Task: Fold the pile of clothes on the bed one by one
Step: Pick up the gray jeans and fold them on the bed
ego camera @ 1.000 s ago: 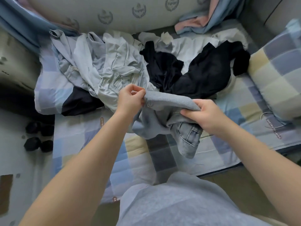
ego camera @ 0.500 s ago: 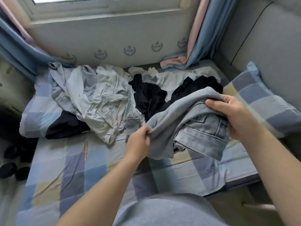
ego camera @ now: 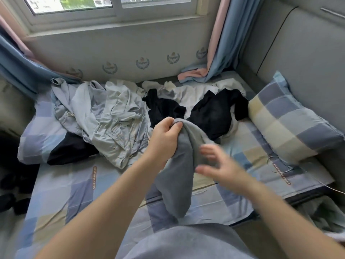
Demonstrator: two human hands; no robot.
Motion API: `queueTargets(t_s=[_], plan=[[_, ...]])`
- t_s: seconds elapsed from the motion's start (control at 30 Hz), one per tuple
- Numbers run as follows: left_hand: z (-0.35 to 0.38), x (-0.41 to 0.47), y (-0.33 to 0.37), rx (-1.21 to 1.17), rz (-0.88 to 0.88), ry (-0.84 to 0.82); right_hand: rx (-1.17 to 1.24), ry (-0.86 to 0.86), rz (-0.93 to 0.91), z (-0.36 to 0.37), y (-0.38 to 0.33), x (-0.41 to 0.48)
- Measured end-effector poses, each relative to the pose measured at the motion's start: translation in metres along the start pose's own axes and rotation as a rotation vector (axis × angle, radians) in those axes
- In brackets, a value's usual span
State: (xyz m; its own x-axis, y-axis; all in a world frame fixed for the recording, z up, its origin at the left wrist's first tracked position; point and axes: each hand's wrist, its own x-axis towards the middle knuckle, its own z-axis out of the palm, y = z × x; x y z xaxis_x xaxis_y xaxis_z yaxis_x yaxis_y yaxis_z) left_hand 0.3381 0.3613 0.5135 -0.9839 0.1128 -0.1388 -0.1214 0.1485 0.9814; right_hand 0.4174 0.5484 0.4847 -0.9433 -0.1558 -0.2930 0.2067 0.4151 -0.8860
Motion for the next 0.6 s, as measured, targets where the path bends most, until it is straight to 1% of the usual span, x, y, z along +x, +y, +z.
queueTargets(t_s=[0.03,0.07,0.13,0.2,0.27,0.3,0.4,0.43,0.5,0.6], plan=[[0.000,-0.001,0.007,-0.100,-0.040,0.016,0.019,-0.074,0.020,0.023,0.008,0.002],[-0.001,-0.002,0.015,-0.199,-0.088,0.038,0.040,-0.070,0.041,0.041,0.016,0.006],[-0.007,-0.005,0.027,-0.376,-0.169,0.078,0.050,0.050,0.079,0.063,0.026,0.016],[-0.016,-0.009,0.033,-0.511,-0.216,0.082,0.069,0.116,0.110,0.069,0.027,0.024],[-0.025,-0.011,0.032,-0.571,-0.227,0.094,0.066,0.153,0.111,0.067,0.026,0.032],[-0.030,-0.010,0.031,-0.585,-0.222,0.126,0.066,0.161,0.101,0.065,0.024,0.035],[-0.050,-0.003,0.027,-0.641,-0.163,0.273,0.095,0.118,0.020,0.061,0.013,0.036],[-0.058,-0.002,0.024,-0.634,-0.134,0.297,0.111,0.124,-0.012,0.059,0.009,0.035],[-0.068,-0.006,0.013,-0.516,-0.106,0.262,0.185,0.174,-0.039,0.054,0.000,0.033],[-0.065,-0.032,-0.020,-0.139,-0.143,0.108,0.428,0.238,-0.014,0.044,-0.017,0.031]])
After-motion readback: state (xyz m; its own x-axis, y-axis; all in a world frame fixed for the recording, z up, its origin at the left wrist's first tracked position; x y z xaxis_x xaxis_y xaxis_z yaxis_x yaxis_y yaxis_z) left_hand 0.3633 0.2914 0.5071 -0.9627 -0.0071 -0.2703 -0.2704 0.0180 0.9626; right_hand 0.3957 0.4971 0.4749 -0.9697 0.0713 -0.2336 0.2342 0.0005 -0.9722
